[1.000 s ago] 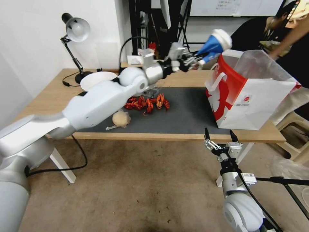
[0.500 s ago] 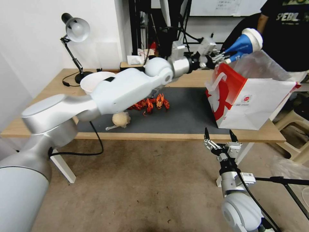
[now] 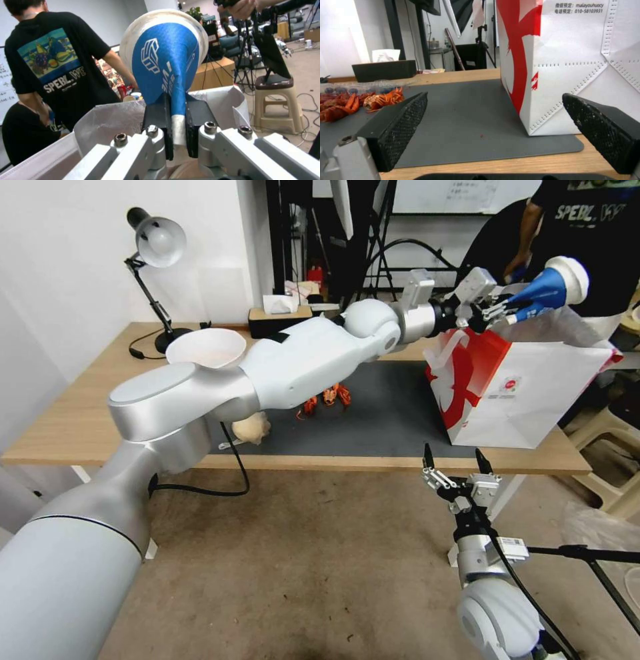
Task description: Pick up the trash from the table and place it into the takeout bag.
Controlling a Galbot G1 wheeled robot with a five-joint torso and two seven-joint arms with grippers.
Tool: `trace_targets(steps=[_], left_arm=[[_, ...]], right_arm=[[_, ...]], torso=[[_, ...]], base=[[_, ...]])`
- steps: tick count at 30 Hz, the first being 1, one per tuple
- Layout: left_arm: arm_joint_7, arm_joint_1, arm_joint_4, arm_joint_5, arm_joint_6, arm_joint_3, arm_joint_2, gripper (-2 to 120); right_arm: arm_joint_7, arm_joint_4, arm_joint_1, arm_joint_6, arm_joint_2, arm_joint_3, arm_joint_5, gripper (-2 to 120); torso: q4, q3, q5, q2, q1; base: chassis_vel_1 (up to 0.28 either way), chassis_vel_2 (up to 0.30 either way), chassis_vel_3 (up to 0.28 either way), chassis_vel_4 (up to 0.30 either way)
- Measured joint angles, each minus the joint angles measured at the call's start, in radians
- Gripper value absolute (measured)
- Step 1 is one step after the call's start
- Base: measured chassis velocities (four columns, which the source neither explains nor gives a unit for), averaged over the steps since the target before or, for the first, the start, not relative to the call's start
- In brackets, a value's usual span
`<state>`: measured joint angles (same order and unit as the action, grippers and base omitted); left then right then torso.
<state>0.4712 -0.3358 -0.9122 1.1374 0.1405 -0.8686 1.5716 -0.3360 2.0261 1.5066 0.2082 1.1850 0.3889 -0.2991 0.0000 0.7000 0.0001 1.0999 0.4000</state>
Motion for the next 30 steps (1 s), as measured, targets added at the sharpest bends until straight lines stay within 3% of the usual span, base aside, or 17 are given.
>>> trace_targets(steps=[3,5,17,24,26,28,30], left_arm=[[-0.002,0.0,0.002,-0.009,-0.001,-0.001,0.003,10],[-0.01,0.004,0.005,-0.021,0.0,-0.002,0.003,23],[-0.037,0.019,-0.014,-0.029,0.004,0.018,-0.019,65],[-0.146,0.064,-0.117,0.012,0.0,0.089,-0.117,91],[-0.168,0.075,-0.138,0.015,0.0,0.104,-0.142,95],[-0.235,0.104,-0.183,0.027,-0.005,0.141,-0.194,99],[-0.247,0.112,-0.192,0.029,-0.006,0.152,-0.205,99]], right_arm=[[0.0,0.0,0.0,0.001,0.0,0.001,0.0,100],[0.0,0.0,0.0,0.002,-0.001,0.004,0.0,100],[-0.001,0.001,-0.001,0.002,0.0,0.005,-0.001,100],[-0.002,0.003,-0.002,0.002,0.002,0.007,-0.002,100],[-0.002,0.003,-0.004,0.002,0.003,0.007,-0.002,100],[-0.002,0.002,-0.006,0.0,0.006,0.006,-0.002,100],[-0.003,0.002,-0.006,0.0,0.006,0.005,-0.002,100]], torso=[[0.0,0.0,0.0,0.0,0.0],[0.0,0.0,0.0,0.0,0.0],[-0.0001,0.0,-0.0001,0.0,0.0],[0.0002,0.0,-0.0003,0.0,0.0],[0.0003,0.0,-0.0004,0.0,0.0],[0.0002,0.0,-0.0004,0.0,0.0],[0.0002,0.0,-0.0004,0.0,0.0]], base=[[0.0,0.0,0.0,0.0],[0.0,0.0,0.0,0.0],[0.0,0.0,0.0,0.0],[0.0,0.0,0.0,0.0],[0.0,0.0,0.0,0.0],[0.0,0.0,0.0,0.0],[0.0,0.0,0.0,0.0]])
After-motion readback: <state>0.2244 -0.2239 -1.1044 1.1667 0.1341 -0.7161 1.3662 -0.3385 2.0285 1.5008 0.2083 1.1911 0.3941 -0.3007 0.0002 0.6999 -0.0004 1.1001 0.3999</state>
